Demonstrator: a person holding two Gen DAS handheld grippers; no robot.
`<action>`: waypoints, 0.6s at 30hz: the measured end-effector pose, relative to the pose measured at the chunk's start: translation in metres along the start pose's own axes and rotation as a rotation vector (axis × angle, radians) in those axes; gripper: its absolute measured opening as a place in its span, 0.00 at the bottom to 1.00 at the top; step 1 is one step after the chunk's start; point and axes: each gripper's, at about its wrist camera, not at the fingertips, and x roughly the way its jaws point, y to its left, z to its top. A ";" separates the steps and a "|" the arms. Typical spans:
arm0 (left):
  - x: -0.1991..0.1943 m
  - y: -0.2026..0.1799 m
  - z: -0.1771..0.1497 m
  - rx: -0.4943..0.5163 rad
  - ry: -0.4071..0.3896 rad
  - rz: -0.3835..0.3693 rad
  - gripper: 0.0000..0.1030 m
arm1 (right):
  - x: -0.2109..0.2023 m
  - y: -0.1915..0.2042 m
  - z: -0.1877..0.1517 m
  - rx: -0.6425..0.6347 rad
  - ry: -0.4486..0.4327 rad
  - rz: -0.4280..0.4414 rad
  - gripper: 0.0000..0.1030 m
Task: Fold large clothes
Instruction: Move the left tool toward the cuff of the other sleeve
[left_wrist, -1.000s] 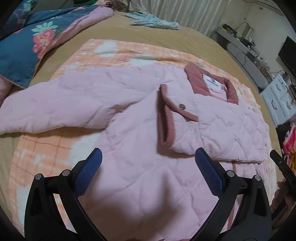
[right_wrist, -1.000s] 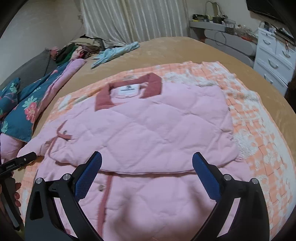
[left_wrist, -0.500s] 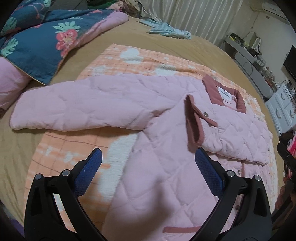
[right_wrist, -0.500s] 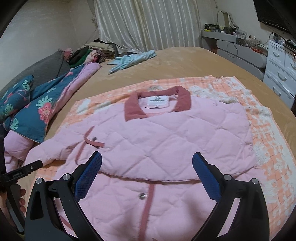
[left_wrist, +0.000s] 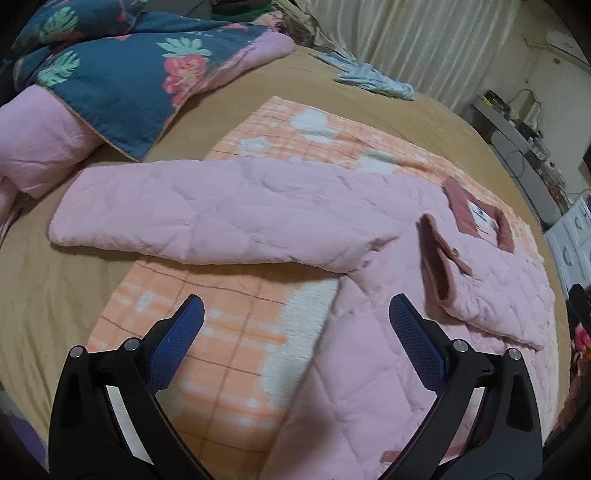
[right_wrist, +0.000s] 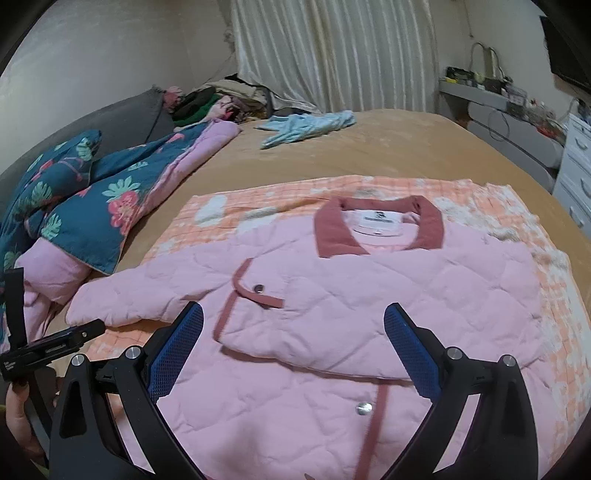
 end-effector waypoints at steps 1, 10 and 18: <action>0.000 0.004 0.000 -0.003 -0.006 0.007 0.91 | 0.001 0.004 0.001 -0.007 -0.002 0.004 0.95; 0.006 0.031 0.001 -0.046 -0.020 0.034 0.91 | 0.016 0.040 0.003 -0.053 0.006 0.048 0.95; 0.019 0.059 0.002 -0.108 -0.013 0.037 0.91 | 0.034 0.072 0.002 -0.116 0.032 0.071 0.95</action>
